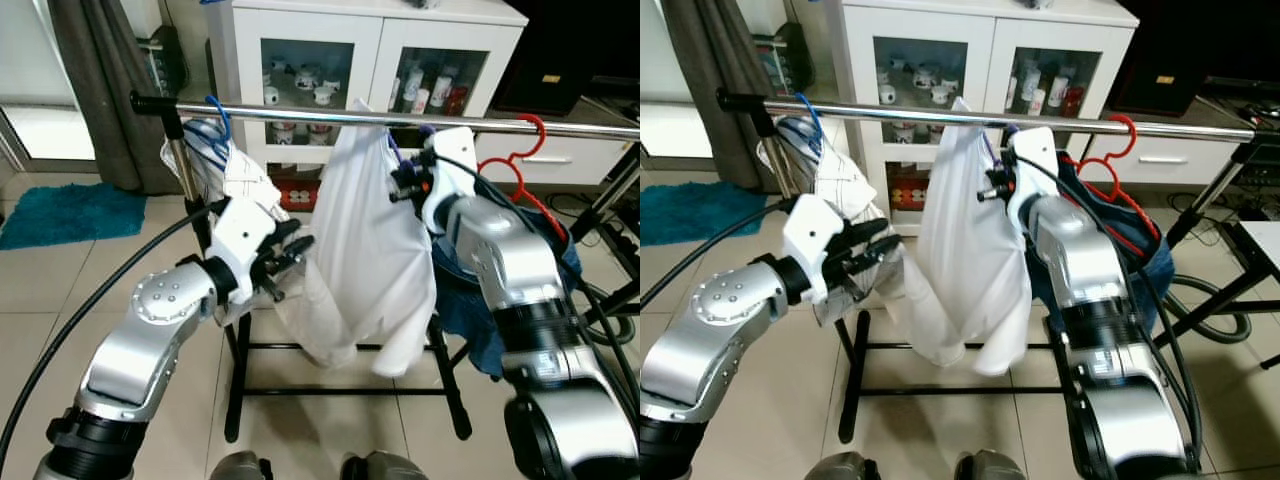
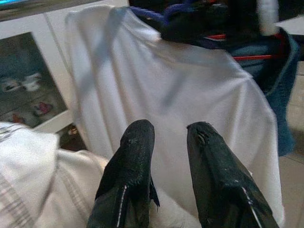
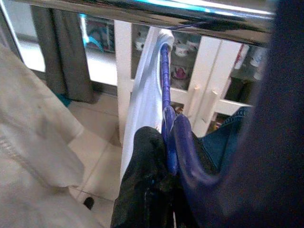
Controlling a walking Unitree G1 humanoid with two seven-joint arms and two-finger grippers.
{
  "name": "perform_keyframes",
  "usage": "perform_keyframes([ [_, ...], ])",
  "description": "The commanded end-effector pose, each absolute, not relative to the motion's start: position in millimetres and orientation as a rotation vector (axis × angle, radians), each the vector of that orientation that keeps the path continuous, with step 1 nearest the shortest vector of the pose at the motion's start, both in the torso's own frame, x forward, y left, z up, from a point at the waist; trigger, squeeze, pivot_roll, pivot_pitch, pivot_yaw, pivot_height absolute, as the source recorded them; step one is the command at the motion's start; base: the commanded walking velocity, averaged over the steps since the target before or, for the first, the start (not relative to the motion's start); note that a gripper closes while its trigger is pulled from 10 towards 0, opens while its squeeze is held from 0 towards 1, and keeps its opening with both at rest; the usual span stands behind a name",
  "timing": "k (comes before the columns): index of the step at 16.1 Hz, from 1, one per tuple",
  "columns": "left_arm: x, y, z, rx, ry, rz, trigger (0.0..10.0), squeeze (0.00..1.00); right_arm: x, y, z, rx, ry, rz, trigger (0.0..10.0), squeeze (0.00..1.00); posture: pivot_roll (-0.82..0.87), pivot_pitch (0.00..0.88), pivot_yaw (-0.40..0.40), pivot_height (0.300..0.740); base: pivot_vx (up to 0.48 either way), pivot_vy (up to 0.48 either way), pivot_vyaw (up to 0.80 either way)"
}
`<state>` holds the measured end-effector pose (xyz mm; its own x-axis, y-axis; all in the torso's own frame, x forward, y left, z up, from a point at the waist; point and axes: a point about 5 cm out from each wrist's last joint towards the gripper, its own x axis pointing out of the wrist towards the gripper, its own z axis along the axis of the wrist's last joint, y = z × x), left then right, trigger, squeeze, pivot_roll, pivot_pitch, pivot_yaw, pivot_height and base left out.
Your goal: Hang hanger
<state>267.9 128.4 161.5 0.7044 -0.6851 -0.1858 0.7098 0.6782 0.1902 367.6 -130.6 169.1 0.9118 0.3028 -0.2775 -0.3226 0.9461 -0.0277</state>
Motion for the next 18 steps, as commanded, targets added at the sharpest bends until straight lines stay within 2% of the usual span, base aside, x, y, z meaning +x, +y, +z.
perform_keyframes([
  [1, 267.7, 125.3, 166.3, 0.27, 0.095, -0.809, 10.0, 0.0, 375.5, -130.9, 177.9, -0.109, 0.26, 0.298, 10.0, 0.0, 0.01, 0.0, -0.053, 0.74, 0.0, 0.0, 0.0],
  [7, 267.3, 125.0, 168.5, 0.263, 0.103, -0.83, 10.0, 0.0, 401.5, -113.0, 183.1, -0.159, 0.322, 0.308, 10.0, 0.0, 0.01, 0.0, -0.059, 0.74, 0.0, 0.0, 0.0],
  [12, 264.9, 126.6, 169.5, 0.265, 0.108, -0.82, 10.0, 0.0, 410.4, -112.8, 200.1, -0.16, 0.253, 0.298, 10.0, 0.0, 0.03, 0.0, -0.077, 0.74, 0.0, 0.0, 0.0],
  [15, 261.8, 126.5, 169.2, 0.257, 0.111, -0.81, 10.0, 0.0, 403.3, -123.5, 190.2, -0.173, 0.209, 0.317, 10.0, 0.0, 0.04, 0.0, -0.096, 0.74, 0.0, 0.0, 0.0],
  [18, 262.7, 125.3, 169.1, 0.249, 0.111, -0.8, 10.0, 0.0, 388.4, -135.5, 186.7, -0.097, 0.092, 0.266, 10.0, 0.0, 0.04, 0.0, -0.09, 0.74, 0.0, 0.0, 0.0],
])
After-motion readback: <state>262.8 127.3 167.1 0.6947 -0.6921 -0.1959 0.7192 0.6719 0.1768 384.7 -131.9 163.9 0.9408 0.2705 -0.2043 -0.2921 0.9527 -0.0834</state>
